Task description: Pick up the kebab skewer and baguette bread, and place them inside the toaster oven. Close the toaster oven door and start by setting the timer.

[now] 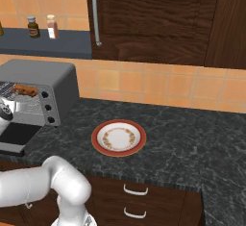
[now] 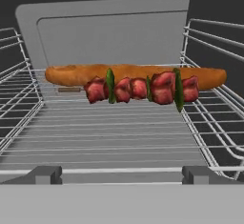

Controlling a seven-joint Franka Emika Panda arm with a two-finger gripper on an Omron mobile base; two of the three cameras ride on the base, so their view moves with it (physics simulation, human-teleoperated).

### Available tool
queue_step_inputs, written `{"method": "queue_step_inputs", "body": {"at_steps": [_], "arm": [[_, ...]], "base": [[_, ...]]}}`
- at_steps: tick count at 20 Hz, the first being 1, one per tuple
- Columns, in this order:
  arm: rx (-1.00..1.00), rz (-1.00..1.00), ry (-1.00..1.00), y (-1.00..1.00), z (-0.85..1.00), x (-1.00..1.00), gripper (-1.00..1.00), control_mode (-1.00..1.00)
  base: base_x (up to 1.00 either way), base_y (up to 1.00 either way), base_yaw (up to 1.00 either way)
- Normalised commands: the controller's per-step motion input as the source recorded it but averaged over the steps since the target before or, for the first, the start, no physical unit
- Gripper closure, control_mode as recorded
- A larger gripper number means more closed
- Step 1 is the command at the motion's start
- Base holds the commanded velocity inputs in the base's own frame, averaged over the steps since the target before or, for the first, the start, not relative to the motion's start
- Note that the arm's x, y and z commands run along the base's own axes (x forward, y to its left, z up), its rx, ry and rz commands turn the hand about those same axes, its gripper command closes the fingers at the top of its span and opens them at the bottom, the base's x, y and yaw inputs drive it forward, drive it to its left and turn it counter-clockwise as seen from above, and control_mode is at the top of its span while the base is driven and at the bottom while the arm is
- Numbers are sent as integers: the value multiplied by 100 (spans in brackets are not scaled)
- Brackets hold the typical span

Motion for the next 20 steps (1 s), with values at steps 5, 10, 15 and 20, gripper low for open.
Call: {"method": "queue_step_inputs", "body": {"at_steps": [5, 10, 15, 20], "arm": [[0, 0, 0, 0, 0, 27, -100, -100], [0, 0, 0, 0, 0, 26, -100, -100], [0, 0, 0, 0, 0, 29, -100, -100], [0, 0, 0, 0, 0, 28, -100, -100]], "base": [[0, 0, 0], [0, 0, 0], [0, 0, 0], [0, 0, 0]]}}
